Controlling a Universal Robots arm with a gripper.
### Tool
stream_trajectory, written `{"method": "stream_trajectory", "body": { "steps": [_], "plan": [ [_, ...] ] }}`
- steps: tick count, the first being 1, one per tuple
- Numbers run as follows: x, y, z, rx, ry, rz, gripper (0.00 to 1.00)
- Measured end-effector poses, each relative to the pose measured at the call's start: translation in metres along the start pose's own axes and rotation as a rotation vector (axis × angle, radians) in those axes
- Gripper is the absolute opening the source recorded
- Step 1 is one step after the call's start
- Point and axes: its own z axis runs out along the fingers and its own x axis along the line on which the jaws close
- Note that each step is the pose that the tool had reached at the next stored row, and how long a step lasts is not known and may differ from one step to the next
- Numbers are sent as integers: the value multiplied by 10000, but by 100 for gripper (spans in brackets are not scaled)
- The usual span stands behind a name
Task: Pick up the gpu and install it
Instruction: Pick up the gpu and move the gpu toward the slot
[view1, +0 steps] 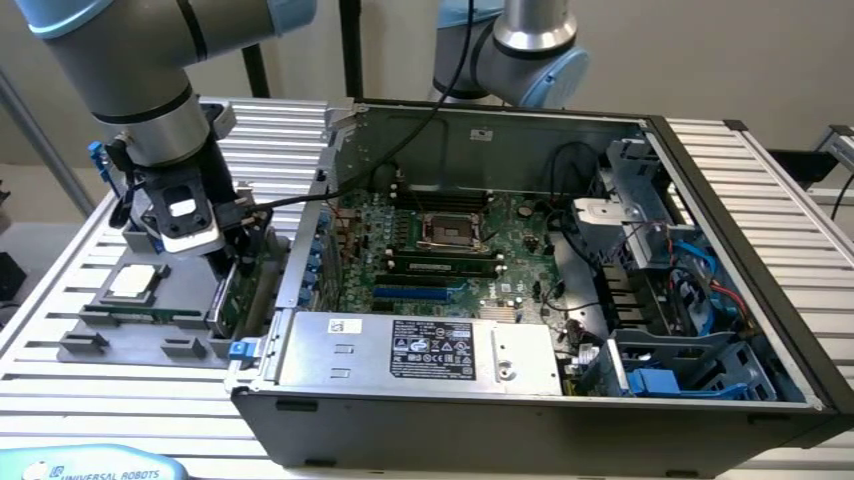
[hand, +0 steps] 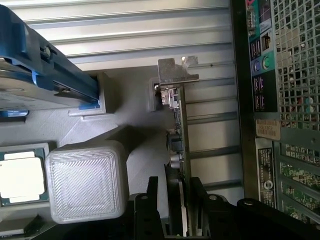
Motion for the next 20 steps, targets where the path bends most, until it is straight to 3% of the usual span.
{"method": "stream_trajectory", "body": {
  "steps": [5, 6, 20],
  "plan": [
    [0, 0, 2, 33, -2, -2, 37],
    [0, 0, 2, 32, -2, -2, 29],
    [0, 1, 3, 21, -1, -146, 27]
  ]
}}
